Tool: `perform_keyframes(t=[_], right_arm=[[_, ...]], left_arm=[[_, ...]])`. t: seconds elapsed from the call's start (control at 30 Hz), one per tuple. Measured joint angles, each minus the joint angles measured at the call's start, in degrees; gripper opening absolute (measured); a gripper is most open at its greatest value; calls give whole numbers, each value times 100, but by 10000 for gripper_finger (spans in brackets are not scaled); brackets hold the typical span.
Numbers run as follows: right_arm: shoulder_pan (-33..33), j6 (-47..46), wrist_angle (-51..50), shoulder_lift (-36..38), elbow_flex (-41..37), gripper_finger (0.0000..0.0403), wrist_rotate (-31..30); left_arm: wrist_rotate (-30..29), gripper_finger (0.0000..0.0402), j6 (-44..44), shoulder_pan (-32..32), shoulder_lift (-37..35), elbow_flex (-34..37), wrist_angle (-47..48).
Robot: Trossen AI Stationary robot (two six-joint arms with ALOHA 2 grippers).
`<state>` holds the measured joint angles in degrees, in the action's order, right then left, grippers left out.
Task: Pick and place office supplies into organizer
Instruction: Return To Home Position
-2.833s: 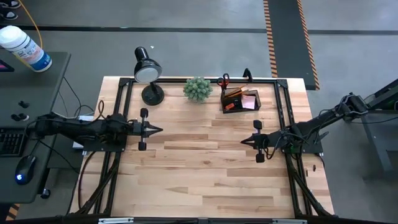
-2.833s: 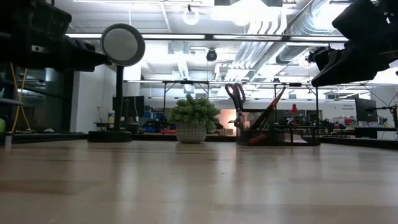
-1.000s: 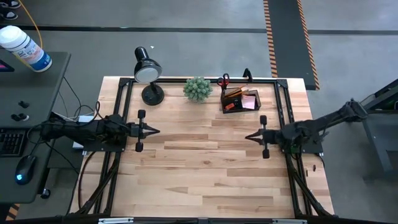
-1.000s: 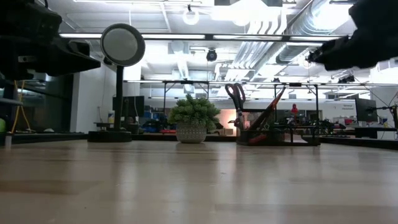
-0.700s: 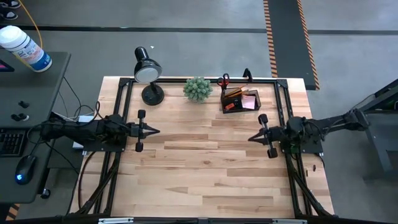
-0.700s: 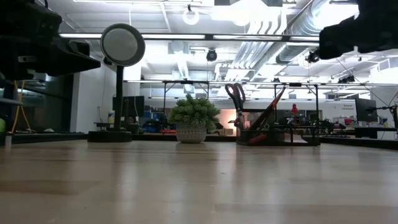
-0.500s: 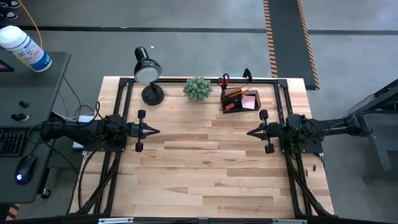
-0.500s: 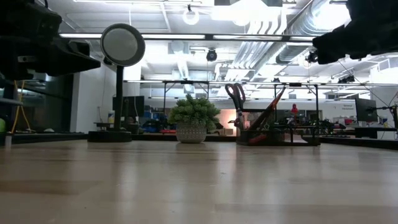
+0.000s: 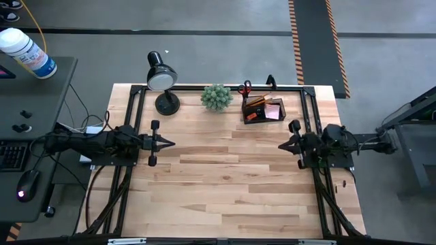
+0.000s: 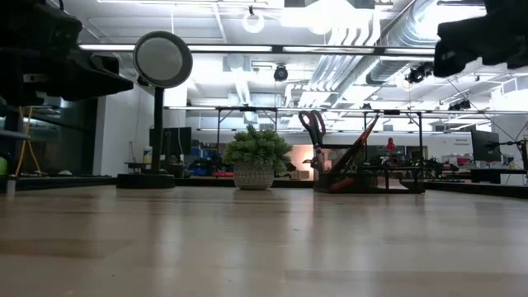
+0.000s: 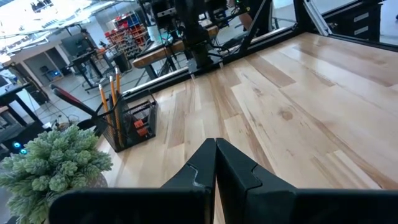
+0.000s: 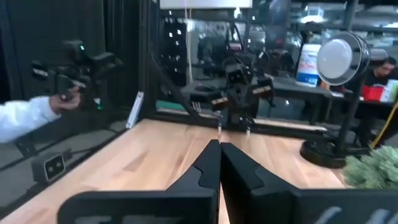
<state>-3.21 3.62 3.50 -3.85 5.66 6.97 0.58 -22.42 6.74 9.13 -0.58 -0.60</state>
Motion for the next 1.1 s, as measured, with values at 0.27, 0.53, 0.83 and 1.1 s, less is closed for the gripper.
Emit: perform_keyframes(t=[0.27, 0.53, 0.83, 1.1], right_arm=[[-71, -168, 380, 323, -310, 0, 3], [-71, -230, 486, 316, -511, 0, -89], [-71, -362, -14, 314, -512, 0, -570], [-71, -535, -216, 305, -513, 0, -641]], left_arm=[[-4, 1, 16, 1, 1, 0, 1], [-15, 1, 18, 2, 2, 0, 2], [2, 1, 19, 1, 2, 0, 2], [24, 1, 22, 0, 2, 0, 2]])
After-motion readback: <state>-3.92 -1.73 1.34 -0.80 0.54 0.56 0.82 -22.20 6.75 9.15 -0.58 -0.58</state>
